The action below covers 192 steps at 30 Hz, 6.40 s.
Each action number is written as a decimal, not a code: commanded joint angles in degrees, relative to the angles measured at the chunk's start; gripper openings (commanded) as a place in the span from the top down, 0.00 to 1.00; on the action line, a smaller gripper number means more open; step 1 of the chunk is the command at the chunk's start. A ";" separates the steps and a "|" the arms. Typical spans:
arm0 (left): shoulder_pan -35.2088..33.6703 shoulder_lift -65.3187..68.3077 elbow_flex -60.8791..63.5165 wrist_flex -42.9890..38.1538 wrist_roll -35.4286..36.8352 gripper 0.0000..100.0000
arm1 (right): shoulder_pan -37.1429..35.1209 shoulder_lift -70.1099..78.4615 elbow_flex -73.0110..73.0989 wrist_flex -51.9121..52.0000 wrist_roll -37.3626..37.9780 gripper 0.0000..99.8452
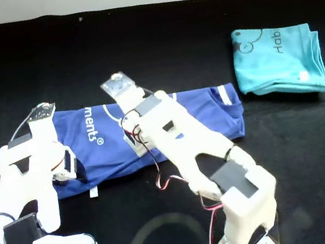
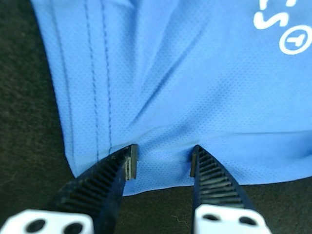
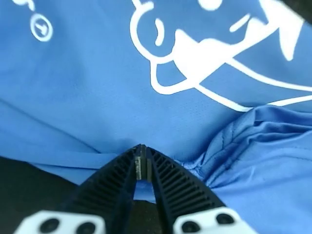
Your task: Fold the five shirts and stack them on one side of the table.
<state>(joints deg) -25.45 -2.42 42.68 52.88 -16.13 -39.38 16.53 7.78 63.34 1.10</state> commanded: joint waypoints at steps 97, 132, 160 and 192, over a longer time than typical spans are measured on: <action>46.46 5.41 -65.36 40.62 2.81 0.99 | 62.64 -99.21 91.56 -13.23 18.37 0.99; 53.05 53.49 -126.29 43.78 14.95 0.79 | 62.46 -106.15 93.67 -9.89 18.37 0.99; 56.22 60.97 -110.55 48.88 15.03 0.99 | 62.46 -106.15 93.58 -9.89 18.37 0.99; 59.74 64.04 -117.76 48.00 15.03 0.99 | 62.46 -106.15 93.49 -9.98 18.37 0.99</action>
<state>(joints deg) 31.25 62.37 -69.58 99.47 -1.27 23.12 -89.14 95.08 53.23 19.30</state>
